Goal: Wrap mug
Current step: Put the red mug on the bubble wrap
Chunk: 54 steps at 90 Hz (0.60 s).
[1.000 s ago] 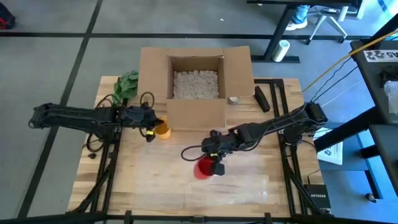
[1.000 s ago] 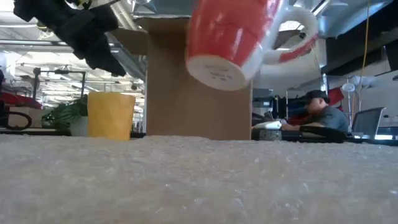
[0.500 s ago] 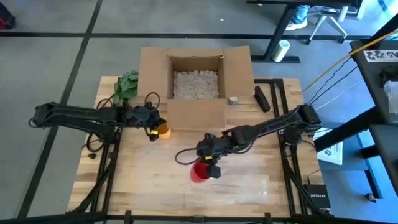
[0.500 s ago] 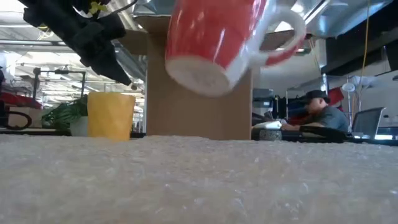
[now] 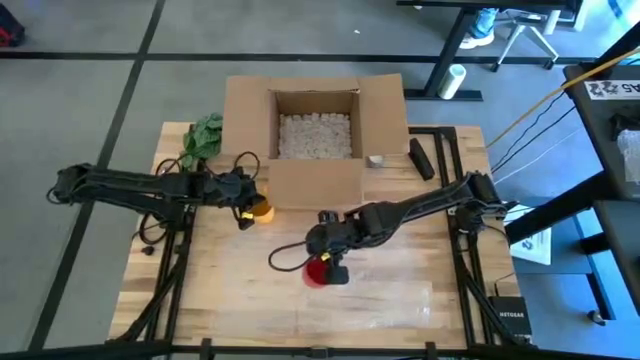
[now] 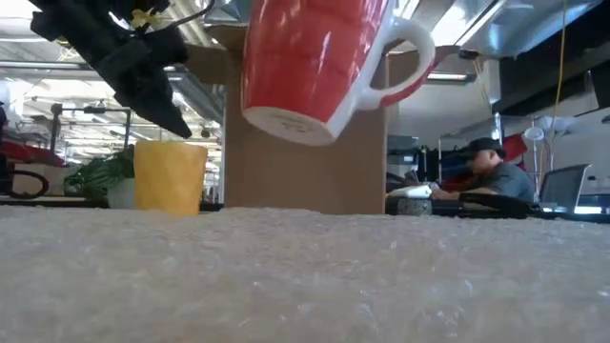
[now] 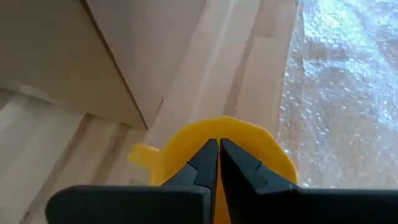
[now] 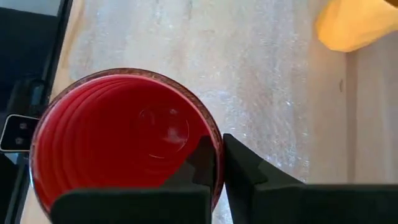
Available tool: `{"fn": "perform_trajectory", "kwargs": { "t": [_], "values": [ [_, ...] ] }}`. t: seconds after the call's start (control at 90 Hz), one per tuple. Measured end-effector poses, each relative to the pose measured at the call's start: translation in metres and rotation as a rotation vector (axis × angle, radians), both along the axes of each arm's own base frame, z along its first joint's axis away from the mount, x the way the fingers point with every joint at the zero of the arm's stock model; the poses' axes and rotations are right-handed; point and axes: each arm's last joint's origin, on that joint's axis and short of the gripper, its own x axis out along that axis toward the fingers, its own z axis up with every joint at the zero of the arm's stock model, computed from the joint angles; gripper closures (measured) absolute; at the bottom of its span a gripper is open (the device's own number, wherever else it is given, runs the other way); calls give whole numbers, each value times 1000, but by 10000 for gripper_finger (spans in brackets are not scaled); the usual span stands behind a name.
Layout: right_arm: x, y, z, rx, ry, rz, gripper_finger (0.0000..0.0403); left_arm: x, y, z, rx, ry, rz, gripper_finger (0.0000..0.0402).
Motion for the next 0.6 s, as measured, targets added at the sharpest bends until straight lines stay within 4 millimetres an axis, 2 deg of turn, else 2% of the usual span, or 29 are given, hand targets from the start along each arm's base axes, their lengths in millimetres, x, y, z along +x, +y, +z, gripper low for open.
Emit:
{"fn": "perform_trajectory", "kwargs": {
  "t": [0.222,0.4,0.6],
  "values": [
    [2,0,-15,-8,26,-18,403,-2,0,-2,-4,22,3,402],
    [12,3,-50,-28,121,-12,403,-2,0,-2,-4,24,3,402],
    [11,2,-55,-55,149,-14,399,-3,0,-3,-8,43,5,402]
  ]
}}
